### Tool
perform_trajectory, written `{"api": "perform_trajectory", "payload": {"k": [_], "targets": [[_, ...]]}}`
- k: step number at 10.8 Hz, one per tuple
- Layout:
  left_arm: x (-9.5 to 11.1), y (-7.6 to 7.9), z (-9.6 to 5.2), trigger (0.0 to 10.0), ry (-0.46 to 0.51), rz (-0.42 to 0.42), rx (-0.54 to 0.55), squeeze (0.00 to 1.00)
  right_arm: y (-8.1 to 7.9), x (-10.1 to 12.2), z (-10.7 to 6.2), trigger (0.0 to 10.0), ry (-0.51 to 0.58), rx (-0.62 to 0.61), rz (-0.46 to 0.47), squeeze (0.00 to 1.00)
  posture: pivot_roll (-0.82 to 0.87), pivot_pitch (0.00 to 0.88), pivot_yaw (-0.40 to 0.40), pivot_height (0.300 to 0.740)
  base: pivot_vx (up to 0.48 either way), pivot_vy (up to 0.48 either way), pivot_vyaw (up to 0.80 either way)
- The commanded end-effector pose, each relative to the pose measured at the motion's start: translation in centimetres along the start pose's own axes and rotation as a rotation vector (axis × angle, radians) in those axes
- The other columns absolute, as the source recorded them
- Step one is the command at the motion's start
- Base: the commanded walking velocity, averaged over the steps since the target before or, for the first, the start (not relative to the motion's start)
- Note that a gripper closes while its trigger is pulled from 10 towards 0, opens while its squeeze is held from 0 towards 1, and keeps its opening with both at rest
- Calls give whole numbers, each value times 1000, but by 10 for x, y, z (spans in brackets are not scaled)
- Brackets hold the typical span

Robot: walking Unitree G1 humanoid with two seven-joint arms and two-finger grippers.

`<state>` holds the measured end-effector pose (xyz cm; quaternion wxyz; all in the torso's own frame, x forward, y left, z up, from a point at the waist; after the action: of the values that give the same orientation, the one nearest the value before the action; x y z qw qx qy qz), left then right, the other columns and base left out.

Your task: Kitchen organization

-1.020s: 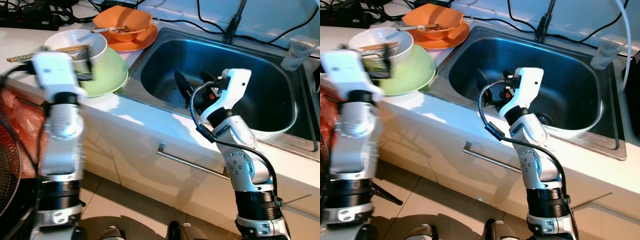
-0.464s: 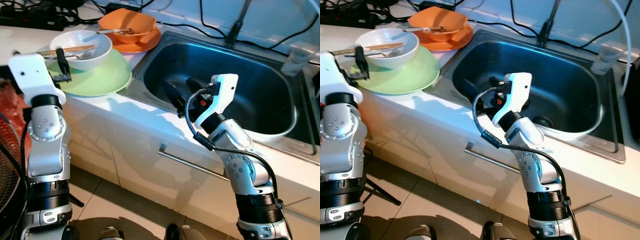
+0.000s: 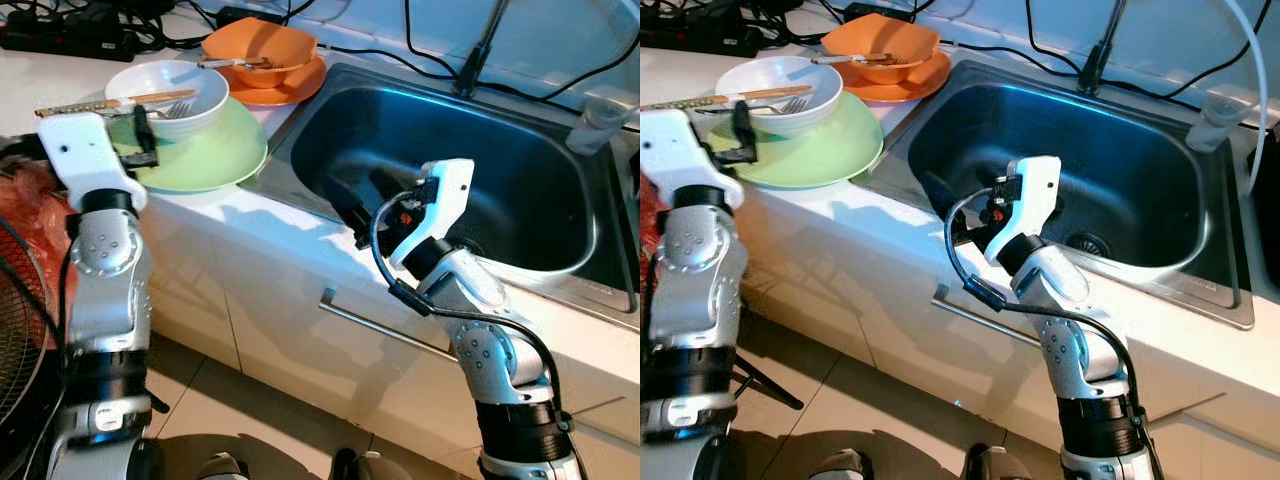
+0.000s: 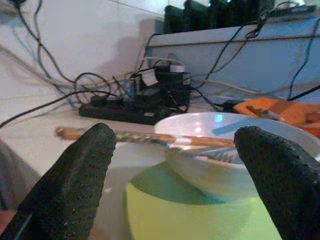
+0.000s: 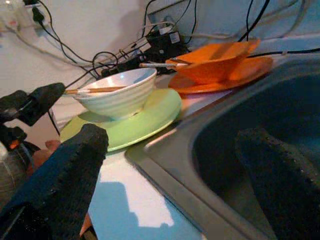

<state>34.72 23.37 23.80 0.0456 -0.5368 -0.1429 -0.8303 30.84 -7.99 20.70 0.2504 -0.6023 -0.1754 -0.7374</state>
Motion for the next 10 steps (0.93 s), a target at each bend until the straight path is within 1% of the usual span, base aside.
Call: {"api": "perform_trajectory", "payload": {"k": [1, 3, 5, 7, 9, 10], "targets": [[0, 2, 4, 10000, 4, -10, -20, 0, -4, 0, -5, 10000, -11, 34, 10, 1000, -20, 117, -56, 740, 0, 0, 0], [-6, 1, 9, 10000, -7, -20, -23, 0, -9, -6, -12, 10000, -49, 74, 25, 1000, -47, 121, -58, 740, 0, 0, 0], [-12, 0, 15, 10000, -14, -25, -18, 0, -9, -8, -22, 10000, -71, 59, 32, 1000, -81, 130, -60, 740, 0, 0, 0], [-14, 0, 21, 10000, -11, -34, -21, 0, -8, -8, -28, 10000, -81, 51, 27, 1000, -101, 141, -64, 740, 0, 0, 0], [-11, 3, 28, 10000, 8, -41, -33, 0, -7, -7, -31, 10000, -94, 39, 21, 1000, -122, 152, -68, 740, 0, 0, 0], [-14, 6, 32, 10000, 4, -49, -45, 0, -6, -6, -33, 10000, -100, 29, 17, 1000, -131, 160, -68, 740, 0, 0, 0]]}}
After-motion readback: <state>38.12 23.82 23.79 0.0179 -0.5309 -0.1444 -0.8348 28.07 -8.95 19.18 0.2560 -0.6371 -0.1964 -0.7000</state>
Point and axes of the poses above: a point about 5 cm out from each wrist's last joint towards the gripper, its own z axis pointing out of the wrist towards the gripper, its own x axis along the axis of the wrist's last joint, y = z × x, the point moved 1 cm from there along z, pointing out of the wrist towards the gripper, and after that the axes turned 14 degrees about -z, right-handed, at the moved point
